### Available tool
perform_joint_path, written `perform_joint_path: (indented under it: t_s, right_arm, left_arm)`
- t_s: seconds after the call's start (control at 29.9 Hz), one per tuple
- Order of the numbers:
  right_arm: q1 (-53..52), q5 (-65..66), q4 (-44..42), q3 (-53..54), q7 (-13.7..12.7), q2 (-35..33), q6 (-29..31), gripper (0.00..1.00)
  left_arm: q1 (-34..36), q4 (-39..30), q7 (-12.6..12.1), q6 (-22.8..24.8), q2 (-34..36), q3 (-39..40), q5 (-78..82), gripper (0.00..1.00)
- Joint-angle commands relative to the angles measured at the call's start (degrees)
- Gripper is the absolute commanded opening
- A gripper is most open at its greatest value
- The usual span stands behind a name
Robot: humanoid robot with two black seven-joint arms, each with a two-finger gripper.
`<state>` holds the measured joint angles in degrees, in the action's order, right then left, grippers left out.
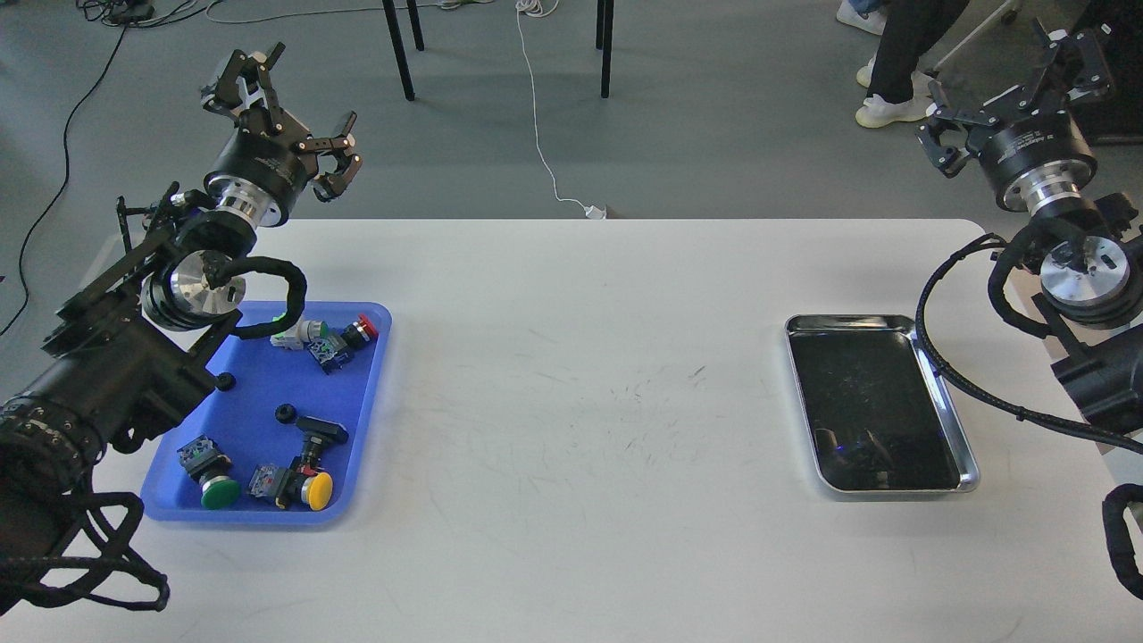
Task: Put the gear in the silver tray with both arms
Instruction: 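Move the left gripper down toward the blue tray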
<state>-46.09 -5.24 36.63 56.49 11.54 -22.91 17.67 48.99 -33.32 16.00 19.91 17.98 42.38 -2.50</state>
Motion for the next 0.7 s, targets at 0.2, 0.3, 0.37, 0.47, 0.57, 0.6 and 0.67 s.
perform_joint_path:
  t_s: [0.2,0.3,0.37,0.47,0.57,0.6,0.67]
  right_arm:
    - [0.38,-0.04,2.57,0.20,-0.11,0.15,-0.27,0.99]
    - [0.47,0.05,2.30,0.03,0.06,0.15,-0.09,0.99]
    - [0.47,0.05,2.13,0.11,0.58,0.15,-0.10,0.99]
    - [1.26,0.05,1.86,0.11,2.51,0.15,-0.01,0.99]
    - [1.88,0.05,1.77,0.03,3.22,0.15,0.08,0.99]
    - [2.05,0.05,1.77,-0.06,3.22,0.15,0.17,0.99]
    - [2.14,0.05,1.86,0.03,3.31,0.15,0.34,0.99]
  left_arm:
    - [-0.56,0.01,0.00,0.39,0.91,0.07,-0.13,0.98]
    - [-0.65,-0.86,-0.27,1.53,3.01,-0.45,0.13,0.98]
    - [-0.65,-3.93,-0.09,3.02,5.21,-1.85,0.39,0.98]
    - [-0.82,-10.95,0.17,3.29,10.39,-5.89,2.14,0.98]
    - [-0.91,-16.41,0.26,2.59,16.19,-8.80,6.27,0.98]
    - [-1.00,-17.99,0.26,2.59,18.03,-9.41,7.94,0.98]
    - [-1.88,-22.03,0.26,2.59,22.69,-10.99,12.50,0.98]
